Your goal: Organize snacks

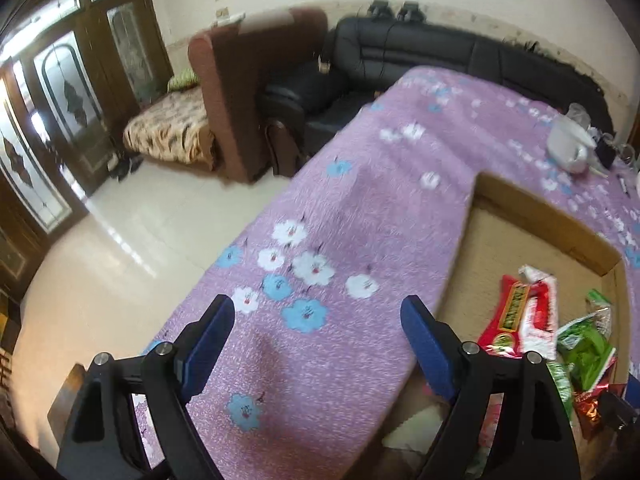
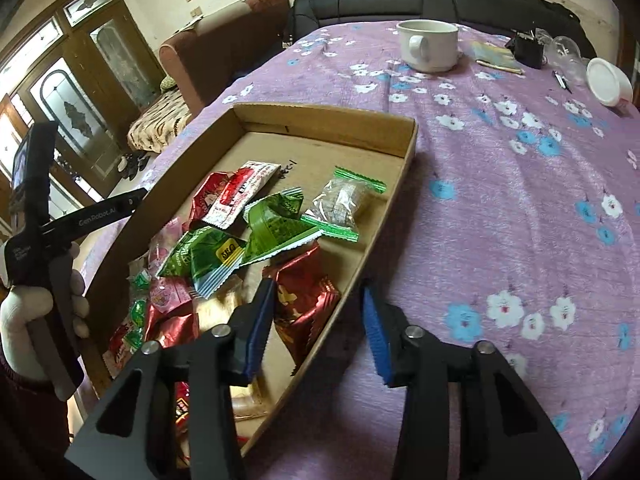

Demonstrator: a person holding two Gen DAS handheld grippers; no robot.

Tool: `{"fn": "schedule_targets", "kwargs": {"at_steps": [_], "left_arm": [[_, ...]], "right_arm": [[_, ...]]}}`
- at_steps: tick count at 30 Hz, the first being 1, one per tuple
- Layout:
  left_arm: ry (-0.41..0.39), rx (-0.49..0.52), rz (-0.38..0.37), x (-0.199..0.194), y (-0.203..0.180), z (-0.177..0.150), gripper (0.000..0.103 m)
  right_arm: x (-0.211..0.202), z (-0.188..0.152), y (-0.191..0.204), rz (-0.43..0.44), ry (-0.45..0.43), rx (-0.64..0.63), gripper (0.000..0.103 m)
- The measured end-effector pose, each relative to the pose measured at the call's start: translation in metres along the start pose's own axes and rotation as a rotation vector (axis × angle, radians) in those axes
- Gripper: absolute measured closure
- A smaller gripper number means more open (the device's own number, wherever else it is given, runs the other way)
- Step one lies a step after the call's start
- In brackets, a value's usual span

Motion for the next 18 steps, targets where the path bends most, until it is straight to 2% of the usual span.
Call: {"fn": "schedule_targets", "kwargs": {"at_steps": [3,5,6,9,10,12,14,18], "left_arm": [[-0.16,-0.026,0.054,-0.048,0.005,-0.006,0.018],[-0.276,-0.024,0.085,-0.084,0.003,-0.015,0.018],[-0.351,-0.017,0.093,-0.108,0.001,-0.021,0.018],[-0.493,0.012,0.052,-0.163,-0.012,-0.048,0.016],[-0.496,0.014,0.005,-0.173,-0.016,-0.056,0.014],[-0.419,0.019,-0.141,-0.183,-0.03,-0.072,0.013],[-0.344,0.031,-0.215,-0.183,-0.044,-0.086,0.013],[-0.269,0.06,-0.213,-0.186,-0.068,-0.111,0.013]], "right_arm": [[-0.032,-0.005,0.001,0.01,-0.091,-0.009,0.047],[-0.06,-0.014,0.002,0.003,-0.162,-0.02,0.034],[-0.074,-0.021,0.002,0.0,-0.195,-0.025,0.032],[-0.099,-0.039,0.004,0.002,-0.255,-0.041,0.027],[-0.102,-0.043,0.003,0.006,-0.262,-0.043,0.027],[-0.107,-0.057,0.004,0.012,-0.269,-0.041,0.027],[-0.106,-0.07,0.004,0.0,-0.259,-0.04,0.027],[-0.106,-0.086,-0.003,-0.063,-0.242,-0.057,0.027]]}}
Point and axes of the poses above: each gripper's, at about its wrist camera, not at the fingertips, and x roughly the way its jaws point, y to its left, z to its top, the point moved 1 cm from there along x, roughly the way its jaws point, and after that the axes turned 8 degrees about z, right-handed, at the moved point
